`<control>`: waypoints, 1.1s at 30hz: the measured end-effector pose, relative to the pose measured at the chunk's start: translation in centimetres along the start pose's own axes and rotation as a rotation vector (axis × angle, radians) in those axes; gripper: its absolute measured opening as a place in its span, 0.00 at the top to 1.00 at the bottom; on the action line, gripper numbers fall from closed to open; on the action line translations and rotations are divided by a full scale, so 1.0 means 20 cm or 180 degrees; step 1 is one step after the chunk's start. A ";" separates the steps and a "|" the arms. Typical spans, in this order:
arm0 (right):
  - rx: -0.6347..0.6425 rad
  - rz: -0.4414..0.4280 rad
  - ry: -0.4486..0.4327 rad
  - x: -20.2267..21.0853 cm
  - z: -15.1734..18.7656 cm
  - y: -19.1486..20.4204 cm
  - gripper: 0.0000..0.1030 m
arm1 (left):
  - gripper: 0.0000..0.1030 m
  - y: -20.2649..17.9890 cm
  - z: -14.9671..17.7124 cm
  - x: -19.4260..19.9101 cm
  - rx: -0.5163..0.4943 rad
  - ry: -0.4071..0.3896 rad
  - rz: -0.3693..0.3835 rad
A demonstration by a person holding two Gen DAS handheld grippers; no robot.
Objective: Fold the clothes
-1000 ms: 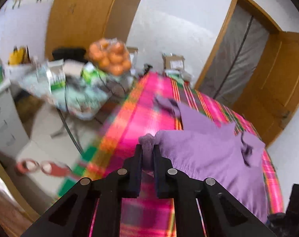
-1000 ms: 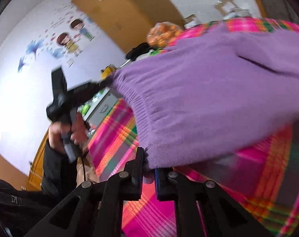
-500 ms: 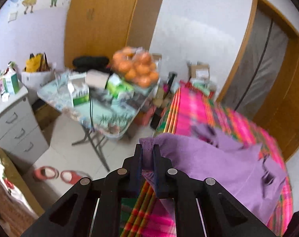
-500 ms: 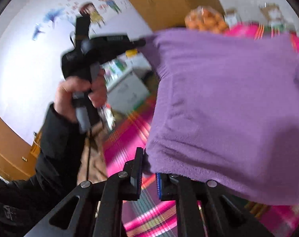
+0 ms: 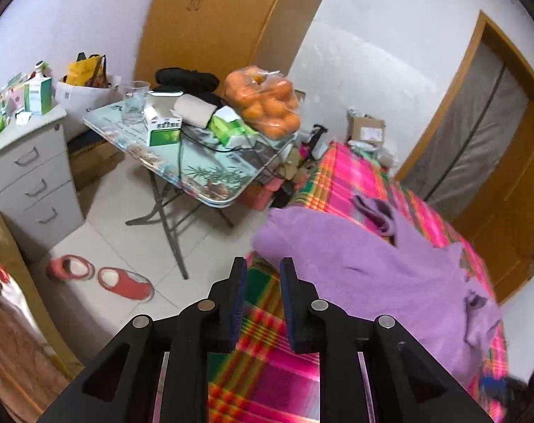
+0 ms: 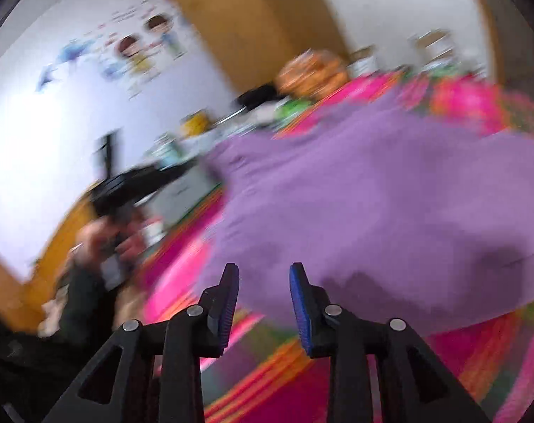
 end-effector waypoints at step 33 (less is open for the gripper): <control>-0.1537 0.2627 -0.0984 0.96 0.18 -1.17 0.91 | 0.81 -0.58 0.71 0.04 -0.0964 0.0442 0.0217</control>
Point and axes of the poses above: each gripper's, at about its wrist camera, not at the fingertips, and x roughly against the way its jaws point, y to its left, z to its underside, the point moved 8 cm from there along -x, roughly the way its jaws point, and after that the axes turned 7 degrees about x, right-handed, at the moved point
